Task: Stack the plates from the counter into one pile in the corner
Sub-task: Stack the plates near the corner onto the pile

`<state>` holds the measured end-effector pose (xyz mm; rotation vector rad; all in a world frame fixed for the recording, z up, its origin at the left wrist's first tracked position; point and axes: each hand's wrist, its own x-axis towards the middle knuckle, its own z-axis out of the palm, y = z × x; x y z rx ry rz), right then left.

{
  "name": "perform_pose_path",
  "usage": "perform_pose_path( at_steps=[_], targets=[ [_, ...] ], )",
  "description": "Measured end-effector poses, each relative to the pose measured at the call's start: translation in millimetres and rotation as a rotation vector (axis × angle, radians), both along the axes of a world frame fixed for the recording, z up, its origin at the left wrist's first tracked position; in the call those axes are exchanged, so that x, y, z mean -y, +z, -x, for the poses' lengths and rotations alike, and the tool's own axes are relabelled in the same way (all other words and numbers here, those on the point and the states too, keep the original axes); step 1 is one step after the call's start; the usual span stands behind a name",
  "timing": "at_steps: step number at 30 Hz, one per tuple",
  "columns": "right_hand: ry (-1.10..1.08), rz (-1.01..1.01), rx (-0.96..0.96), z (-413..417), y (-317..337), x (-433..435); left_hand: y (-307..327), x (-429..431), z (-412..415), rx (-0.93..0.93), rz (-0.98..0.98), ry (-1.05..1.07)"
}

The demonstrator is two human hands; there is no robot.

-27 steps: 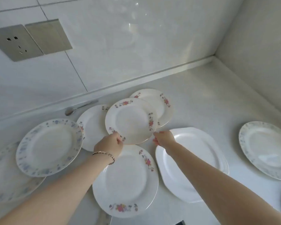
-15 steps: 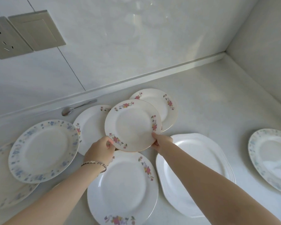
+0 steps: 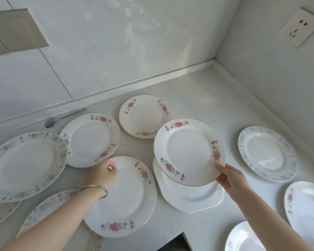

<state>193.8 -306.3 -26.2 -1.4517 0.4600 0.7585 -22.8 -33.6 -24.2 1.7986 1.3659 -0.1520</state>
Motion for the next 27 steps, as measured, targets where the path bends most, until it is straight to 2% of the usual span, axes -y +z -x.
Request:
perform_pose_path(
  at_steps=[6, 17, 19, 23, 27],
  targets=[
    [-0.1, 0.052, -0.046, 24.9, -17.7, 53.7, -3.5, 14.9, 4.2, -0.013, -0.025, -0.045],
    [-0.098, 0.193, -0.088, 41.6, -54.4, 46.1, 5.0, 30.1, 0.3, 0.053, -0.086, -0.122],
    [-0.02, 0.33, 0.011, 43.3, -52.1, 43.0, 4.9, 31.5, -1.8, 0.061, -0.084, -0.125],
    [0.26, 0.732, 0.288, 42.6, -47.5, 35.0, 4.2, 34.4, -7.7, 0.056, -0.069, -0.118],
    [0.424, 0.894, 0.297, 36.1, -48.7, 30.5, 0.2, 38.3, -11.9, 0.024, -0.043, -0.14]
  ],
)
